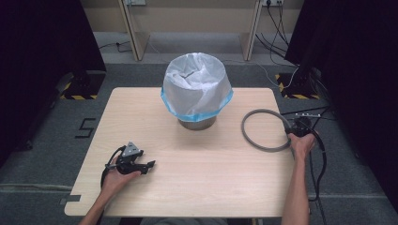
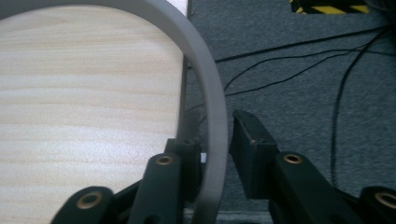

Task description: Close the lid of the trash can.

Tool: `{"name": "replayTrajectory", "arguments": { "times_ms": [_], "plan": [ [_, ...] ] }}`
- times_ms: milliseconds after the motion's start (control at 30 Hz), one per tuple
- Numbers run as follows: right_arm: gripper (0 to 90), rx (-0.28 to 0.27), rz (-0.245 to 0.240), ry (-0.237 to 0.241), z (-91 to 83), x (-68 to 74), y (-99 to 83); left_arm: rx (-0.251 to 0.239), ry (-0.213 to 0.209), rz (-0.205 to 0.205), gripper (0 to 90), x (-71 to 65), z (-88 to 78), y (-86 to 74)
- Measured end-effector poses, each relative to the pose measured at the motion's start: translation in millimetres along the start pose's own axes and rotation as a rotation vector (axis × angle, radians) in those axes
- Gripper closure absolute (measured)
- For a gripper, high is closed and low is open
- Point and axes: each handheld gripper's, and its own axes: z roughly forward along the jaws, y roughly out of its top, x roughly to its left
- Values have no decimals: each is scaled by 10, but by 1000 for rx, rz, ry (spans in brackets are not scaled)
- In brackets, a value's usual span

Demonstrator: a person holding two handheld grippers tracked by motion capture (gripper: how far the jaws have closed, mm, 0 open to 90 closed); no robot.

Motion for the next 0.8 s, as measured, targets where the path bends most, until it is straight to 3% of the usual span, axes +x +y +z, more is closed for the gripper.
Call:
{"name": "replayTrajectory", "arguments": {
  "times_ms": [267,300,400,600,800],
  "plan": [
    [827,-56,38,48,-94,-11,45,0,0,0,271,0,0,0],
    [831,-64,32,74,-158,-1,90,0,0,0,271,0,0,0],
    [833,-86,27,78,-236,11,144,0,0,0,271,1,0,1],
    [836,-137,6,133,-445,96,317,-1,0,0,269,1,2,1],
    [836,-196,2,209,-674,173,535,-1,0,0,269,0,2,1]
  ]
}}
